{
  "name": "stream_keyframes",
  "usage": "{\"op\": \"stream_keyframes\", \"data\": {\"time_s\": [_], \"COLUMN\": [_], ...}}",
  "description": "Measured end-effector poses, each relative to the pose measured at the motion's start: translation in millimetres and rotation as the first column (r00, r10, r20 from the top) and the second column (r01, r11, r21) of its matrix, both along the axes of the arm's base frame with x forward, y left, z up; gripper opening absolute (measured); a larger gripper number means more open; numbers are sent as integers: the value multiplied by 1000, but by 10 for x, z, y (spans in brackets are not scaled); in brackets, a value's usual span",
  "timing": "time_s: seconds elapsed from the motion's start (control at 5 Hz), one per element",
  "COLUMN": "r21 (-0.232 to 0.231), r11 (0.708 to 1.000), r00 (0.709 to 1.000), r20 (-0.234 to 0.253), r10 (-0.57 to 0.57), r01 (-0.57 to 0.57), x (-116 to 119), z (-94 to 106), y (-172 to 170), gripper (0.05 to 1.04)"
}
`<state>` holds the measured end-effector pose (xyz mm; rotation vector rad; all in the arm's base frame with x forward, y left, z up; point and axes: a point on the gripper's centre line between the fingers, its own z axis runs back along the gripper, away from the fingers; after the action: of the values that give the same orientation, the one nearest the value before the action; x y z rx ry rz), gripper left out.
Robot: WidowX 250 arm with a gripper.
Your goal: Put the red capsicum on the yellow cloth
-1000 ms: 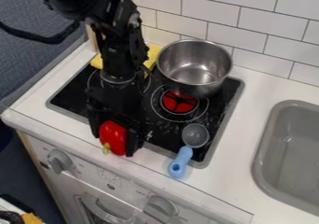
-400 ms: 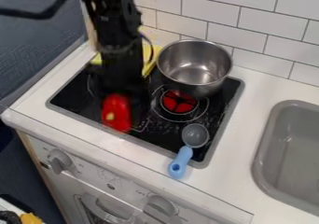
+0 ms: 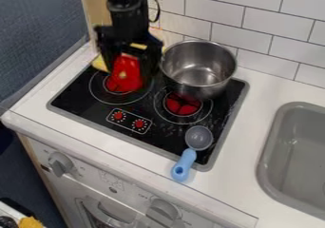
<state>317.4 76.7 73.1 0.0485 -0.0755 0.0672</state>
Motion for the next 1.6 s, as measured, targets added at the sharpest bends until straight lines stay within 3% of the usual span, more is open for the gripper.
{"op": "stream_keyframes", "data": {"time_s": [0.2,0.6,1.2,1.4,1.6], "r21": [24,59,108,78,48], "r11": [999,993,983,984,987], "r00": [999,995,989,987,988], "r20": [-9,29,28,-3,-23], "r10": [49,97,145,159,154], "r01": [-49,-99,-147,-159,-153], "x": [246,582,758,770,742], "z": [-58,-62,-270,-390,-380], "y": [98,227,391,420,417], "gripper": [908,908,950,1002,1001]}}
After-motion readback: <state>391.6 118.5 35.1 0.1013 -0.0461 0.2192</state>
